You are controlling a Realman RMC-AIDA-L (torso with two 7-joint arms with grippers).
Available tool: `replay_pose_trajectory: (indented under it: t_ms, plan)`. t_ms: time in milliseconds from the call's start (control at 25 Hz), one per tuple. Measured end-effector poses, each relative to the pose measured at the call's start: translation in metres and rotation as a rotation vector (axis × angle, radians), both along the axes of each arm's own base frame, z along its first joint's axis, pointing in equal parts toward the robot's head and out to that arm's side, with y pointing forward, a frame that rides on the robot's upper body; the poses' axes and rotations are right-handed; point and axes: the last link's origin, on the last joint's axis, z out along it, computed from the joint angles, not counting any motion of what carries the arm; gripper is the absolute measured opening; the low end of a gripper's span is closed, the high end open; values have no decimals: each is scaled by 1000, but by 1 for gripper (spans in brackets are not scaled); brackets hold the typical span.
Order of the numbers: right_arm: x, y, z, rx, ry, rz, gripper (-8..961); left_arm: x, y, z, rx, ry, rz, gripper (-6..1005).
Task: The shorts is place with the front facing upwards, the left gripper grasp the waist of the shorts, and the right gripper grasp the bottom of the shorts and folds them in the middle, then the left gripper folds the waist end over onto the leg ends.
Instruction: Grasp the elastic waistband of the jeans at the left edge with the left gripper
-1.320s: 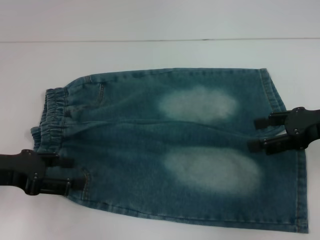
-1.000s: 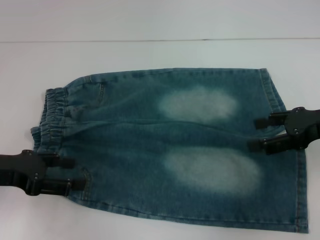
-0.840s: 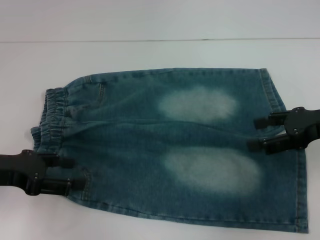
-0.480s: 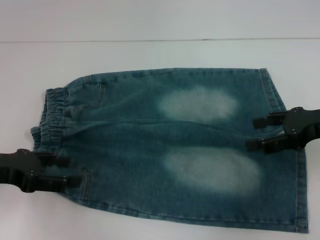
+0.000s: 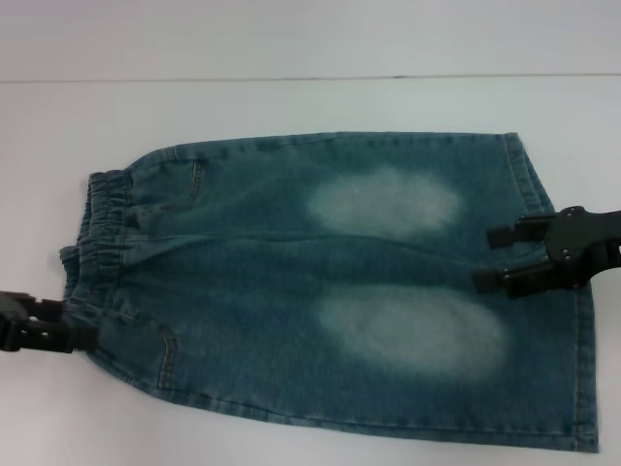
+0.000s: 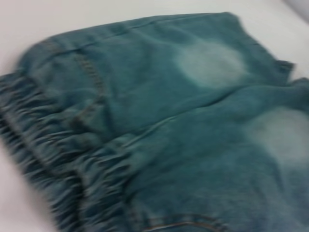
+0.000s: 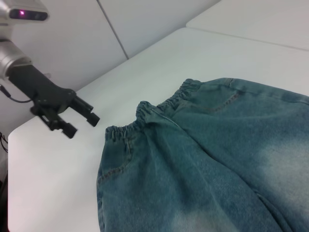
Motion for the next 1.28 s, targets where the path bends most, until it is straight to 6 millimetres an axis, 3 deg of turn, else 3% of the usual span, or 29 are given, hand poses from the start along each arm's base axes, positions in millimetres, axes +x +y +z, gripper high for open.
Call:
replay_pose_trajectory:
  t_ms: [800, 1280]
  plan:
    - [-3, 0, -5, -3, 7, 11, 947, -26, 8, -13, 43, 127, 96, 794]
    - [-3, 0, -6, -4, 9, 13, 947, -21, 12, -28, -9, 108, 86, 738]
